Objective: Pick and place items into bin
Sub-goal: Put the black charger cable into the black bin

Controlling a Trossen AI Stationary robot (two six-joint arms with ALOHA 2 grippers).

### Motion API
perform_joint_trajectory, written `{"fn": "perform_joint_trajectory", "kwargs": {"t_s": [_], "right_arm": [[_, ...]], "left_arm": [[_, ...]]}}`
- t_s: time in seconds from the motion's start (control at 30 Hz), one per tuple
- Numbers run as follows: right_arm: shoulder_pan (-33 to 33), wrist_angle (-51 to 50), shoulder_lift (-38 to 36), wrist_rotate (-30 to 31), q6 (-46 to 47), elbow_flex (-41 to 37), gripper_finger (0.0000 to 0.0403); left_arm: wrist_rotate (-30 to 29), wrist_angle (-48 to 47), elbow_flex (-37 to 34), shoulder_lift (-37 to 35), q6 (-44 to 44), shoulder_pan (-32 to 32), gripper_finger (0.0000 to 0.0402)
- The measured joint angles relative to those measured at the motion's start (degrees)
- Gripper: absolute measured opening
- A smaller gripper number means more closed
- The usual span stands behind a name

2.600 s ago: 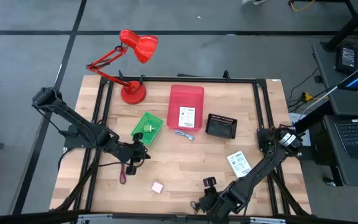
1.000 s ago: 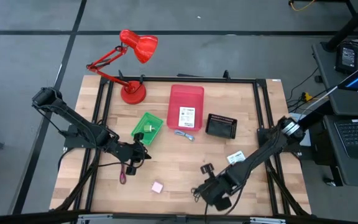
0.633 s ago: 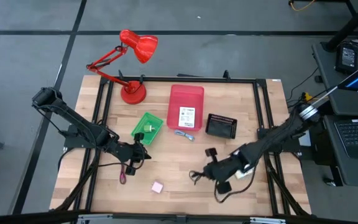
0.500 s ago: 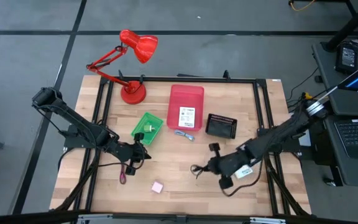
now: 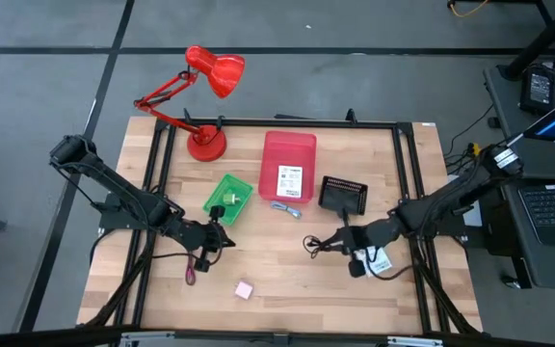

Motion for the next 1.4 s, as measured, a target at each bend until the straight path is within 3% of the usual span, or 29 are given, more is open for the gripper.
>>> {"fn": "perform_joint_trajectory", "kwargs": {"t_s": [0.23,0.43,0.67,0.9,1.2,1.4], "right_arm": [[0.02,9.76,0.04,1.19,-1.87,-4.3,0.0006],[-0.02,10.1,0.02,8.59,-2.02,-4.26,0.0006],[0.02,9.24,-0.02,17.86,-0.58,-4.26,0.0006],[0.02,0.58,-5.81,28.14,4.28,-4.23,0.0006],[0.02,-19.69,-14.89,34.14,15.38,-4.21,0.0006],[0.0,-23.71,-16.38,35.08,17.9,-4.21,0.0006]], "left_arm": [[-3.4,0.02,0.0,0.0,0.0,0.04,0.0004],[-7.55,0.04,0.0,0.0,-0.04,0.04,0.0004],[-7.81,0.04,0.0,0.0,-0.07,0.04,0.0004],[-7.81,0.04,0.0,0.0,-0.04,0.04,0.0004],[-7.85,0.06,0.0,0.0,-0.03,0.04,0.0004],[-7.85,0.07,0.0,0.0,-0.02,0.11,0.0004]]}}
